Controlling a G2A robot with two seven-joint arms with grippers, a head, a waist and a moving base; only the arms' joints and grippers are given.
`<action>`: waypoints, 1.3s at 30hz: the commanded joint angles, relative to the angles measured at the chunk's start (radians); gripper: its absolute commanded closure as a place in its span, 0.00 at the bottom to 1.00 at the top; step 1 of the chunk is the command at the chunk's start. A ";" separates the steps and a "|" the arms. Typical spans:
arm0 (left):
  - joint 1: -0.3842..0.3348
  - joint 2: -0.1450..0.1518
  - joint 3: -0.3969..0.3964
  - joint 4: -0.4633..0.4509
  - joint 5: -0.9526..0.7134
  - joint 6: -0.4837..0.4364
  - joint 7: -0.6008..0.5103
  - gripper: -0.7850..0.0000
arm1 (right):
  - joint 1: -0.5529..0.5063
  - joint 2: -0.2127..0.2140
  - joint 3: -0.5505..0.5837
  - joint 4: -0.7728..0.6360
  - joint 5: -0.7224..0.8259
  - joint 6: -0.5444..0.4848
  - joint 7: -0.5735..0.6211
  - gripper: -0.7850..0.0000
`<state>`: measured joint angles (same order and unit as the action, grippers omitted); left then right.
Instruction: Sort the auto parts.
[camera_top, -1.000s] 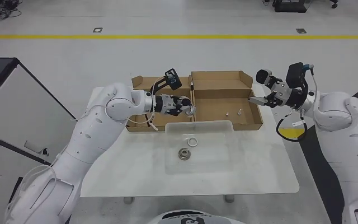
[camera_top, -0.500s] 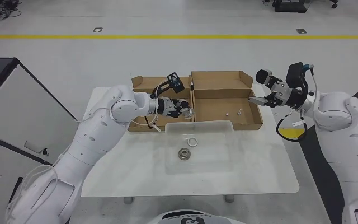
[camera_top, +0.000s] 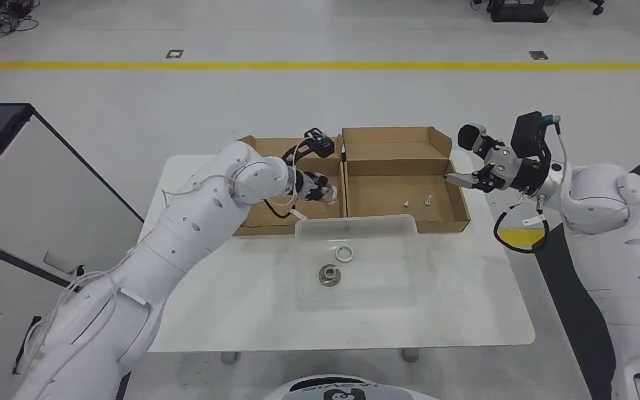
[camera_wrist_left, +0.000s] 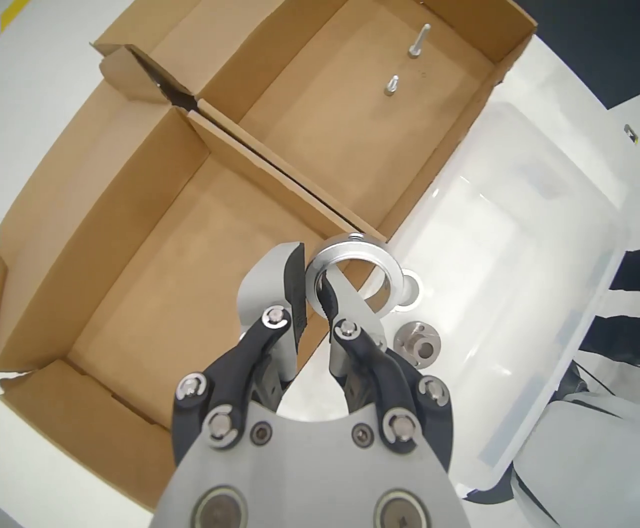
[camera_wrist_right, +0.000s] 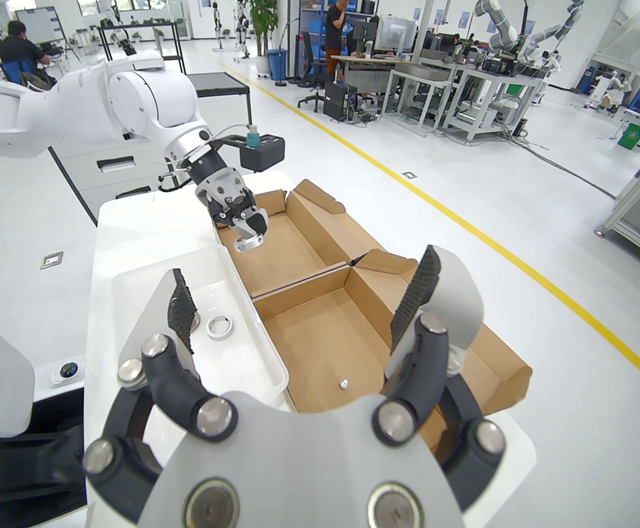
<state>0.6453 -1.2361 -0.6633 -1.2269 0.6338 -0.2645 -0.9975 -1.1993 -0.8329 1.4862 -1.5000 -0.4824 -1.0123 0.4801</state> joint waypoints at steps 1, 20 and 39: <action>-0.025 -0.018 0.031 0.043 0.013 0.032 -0.003 1.00 | 0.000 0.000 0.000 0.000 0.000 0.000 0.000 0.00; -0.176 -0.209 0.245 0.376 0.082 0.128 -0.022 1.00 | 0.000 0.000 0.000 0.000 0.000 0.000 0.000 0.00; -0.202 -0.385 0.337 0.708 0.150 0.121 0.066 1.00 | 0.000 0.000 0.000 0.000 0.000 0.000 0.000 0.00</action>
<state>0.4439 -1.6120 -0.3302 -0.5374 0.7788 -0.1437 -0.9329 -1.1993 -0.8329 1.4862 -1.5000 -0.4824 -1.0123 0.4801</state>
